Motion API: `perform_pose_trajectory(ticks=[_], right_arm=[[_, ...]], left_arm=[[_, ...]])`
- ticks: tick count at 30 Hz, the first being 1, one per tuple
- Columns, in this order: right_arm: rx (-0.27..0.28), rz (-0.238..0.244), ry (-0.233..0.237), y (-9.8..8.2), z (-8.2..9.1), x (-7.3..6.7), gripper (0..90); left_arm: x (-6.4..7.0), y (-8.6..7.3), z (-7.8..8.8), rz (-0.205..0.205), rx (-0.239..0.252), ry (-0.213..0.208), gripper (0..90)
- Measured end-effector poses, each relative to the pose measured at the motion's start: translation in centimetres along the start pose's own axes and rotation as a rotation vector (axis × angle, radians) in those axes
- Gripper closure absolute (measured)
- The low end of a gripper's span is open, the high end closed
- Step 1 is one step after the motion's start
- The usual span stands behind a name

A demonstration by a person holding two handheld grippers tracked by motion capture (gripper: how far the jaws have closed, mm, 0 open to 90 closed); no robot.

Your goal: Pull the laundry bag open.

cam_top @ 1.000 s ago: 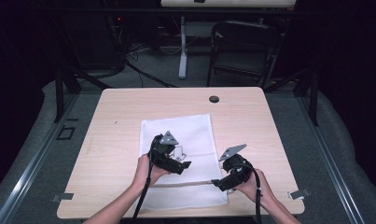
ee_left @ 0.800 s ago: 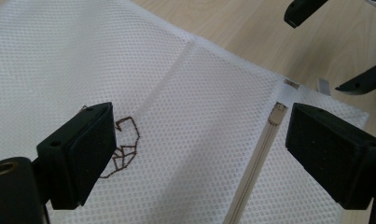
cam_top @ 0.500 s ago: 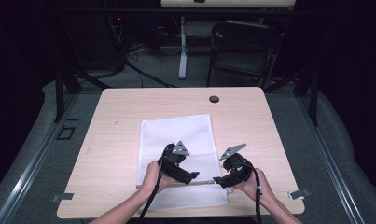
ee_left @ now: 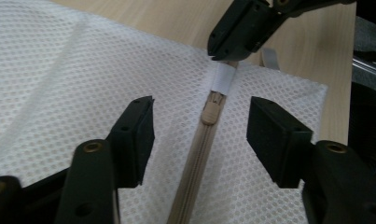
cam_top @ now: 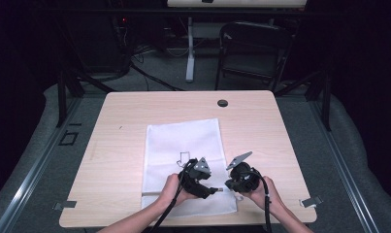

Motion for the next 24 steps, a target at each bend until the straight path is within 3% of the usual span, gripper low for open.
perform_pose_trajectory(ticks=[8, 13, 14, 16, 18, 20, 21, 24], right_arm=[[-0.042, 0.008, 0.014, -0.1, -0.9, 0.0, 90.0], [-0.056, -0.001, 0.012, -0.2, -1.4, 0.0, 90.0], [-0.031, -0.027, 0.005, -0.2, -1.6, -0.1, 90.0], [-0.070, 0.001, 0.019, -0.4, -1.7, 0.1, 90.0], [-0.036, -0.030, 0.019, -0.4, -1.9, -0.1, 90.0], [-0.057, -0.013, 0.026, -0.5, -1.7, 0.2, 90.0], [-0.038, -0.035, 0.024, -0.5, -1.8, 0.1, 90.0], [-0.039, -0.040, 0.031, -0.5, -1.8, 0.1, 90.0]], left_arm=[[0.3, -0.1, -1.2, -0.029, -0.020, -0.035, 63.2], [0.5, -0.2, -2.0, -0.044, -0.044, -0.052, 67.6], [0.5, -0.2, -2.2, -0.051, -0.051, -0.046, 69.6], [0.6, -0.1, -2.5, -0.062, -0.050, -0.053, 71.8], [0.6, -0.1, -2.7, -0.064, -0.060, -0.037, 75.4], [0.5, -0.1, -2.8, -0.057, -0.066, -0.039, 77.3], [0.4, -0.1, -2.8, -0.050, -0.062, -0.044, 79.1], [0.5, 0.0, -2.8, -0.062, -0.070, -0.048, 80.8]])
Point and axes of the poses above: each handheld gripper's, and its own axes: z roughly backward along the jaws, y roughly out of its top, x roughly to its right, the point moved 5 cm from there along -z, roughly forward along the jaws, and after that the axes turned 3 degrees about z, right-handed, at the moved point
